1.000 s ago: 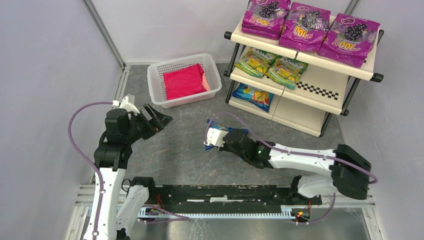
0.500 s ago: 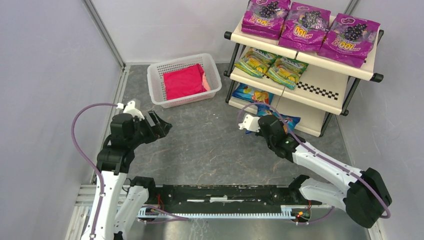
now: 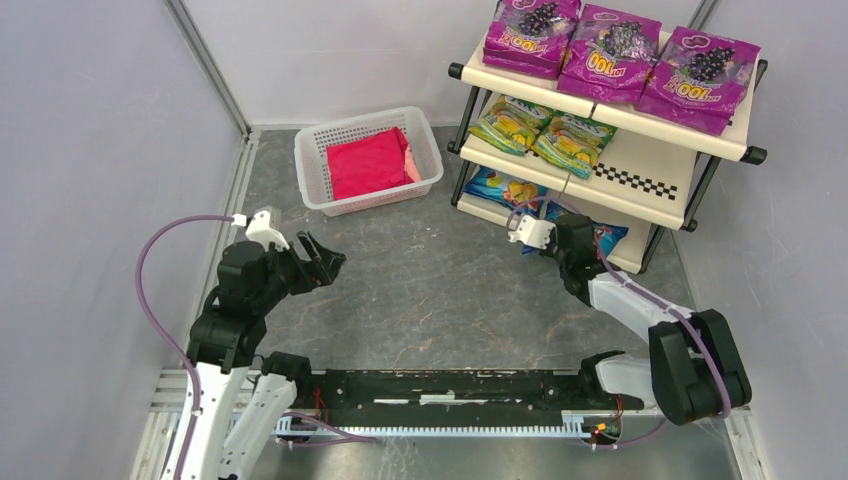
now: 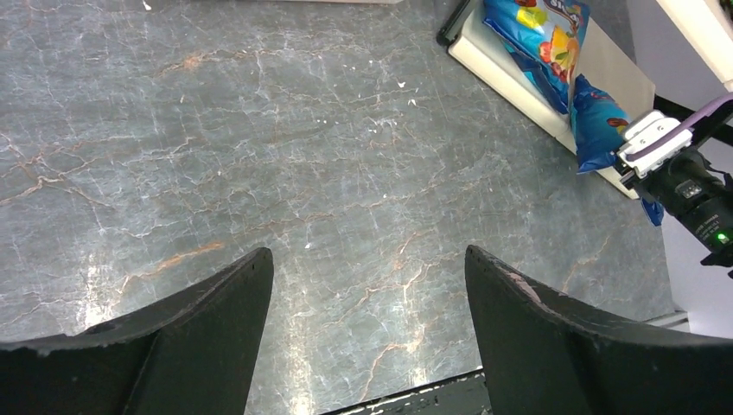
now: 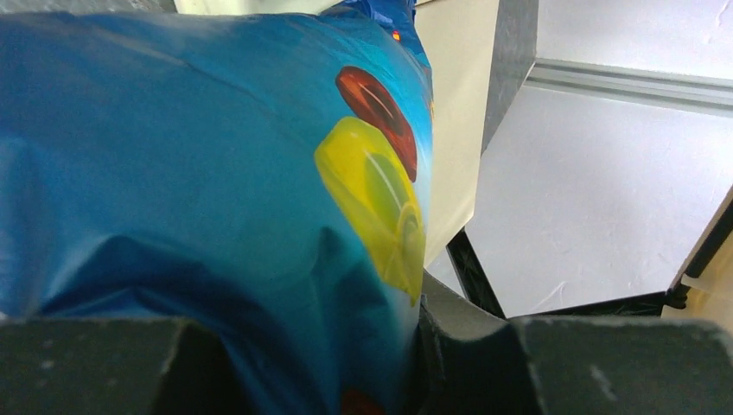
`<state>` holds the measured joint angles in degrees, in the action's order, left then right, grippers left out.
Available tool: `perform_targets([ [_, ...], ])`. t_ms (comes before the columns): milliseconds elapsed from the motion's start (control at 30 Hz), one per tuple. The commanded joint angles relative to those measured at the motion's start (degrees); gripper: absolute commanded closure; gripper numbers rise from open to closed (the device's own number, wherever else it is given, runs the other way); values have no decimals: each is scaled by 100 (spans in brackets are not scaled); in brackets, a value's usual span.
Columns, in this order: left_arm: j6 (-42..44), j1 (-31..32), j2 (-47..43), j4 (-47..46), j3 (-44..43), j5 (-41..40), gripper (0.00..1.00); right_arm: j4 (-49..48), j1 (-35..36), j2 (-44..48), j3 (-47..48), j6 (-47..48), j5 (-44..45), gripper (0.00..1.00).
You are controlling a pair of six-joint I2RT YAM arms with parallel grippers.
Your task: Place and organize the candy bags onto the shelf
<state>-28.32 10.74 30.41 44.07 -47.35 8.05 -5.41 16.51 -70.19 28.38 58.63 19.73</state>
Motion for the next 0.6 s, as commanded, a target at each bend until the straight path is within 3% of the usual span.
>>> perform_targets([
  [0, 195, 33, -185, -171, -20, -104, 13, -1178, -191, -219, 498, 498, -284, 100],
  [200, 204, 58, -244, -177, -20, -87, 13, -1387, -418, -960, 638, 621, -244, 95],
  [233, 199, 65, -227, -180, -20, -85, 13, -1478, -418, -995, 606, 613, -106, 88],
  [400, 186, 68, -227, -206, -2, -76, 13, -1317, -427, -610, 301, 489, -125, 22],
  [500, 186, 63, -255, -206, -2, -83, 13, -1139, -305, -242, 27, 489, -108, 3],
  [567, 186, 63, -279, -206, -2, -71, 13, -1117, -129, -6, -180, 541, 92, 2],
])
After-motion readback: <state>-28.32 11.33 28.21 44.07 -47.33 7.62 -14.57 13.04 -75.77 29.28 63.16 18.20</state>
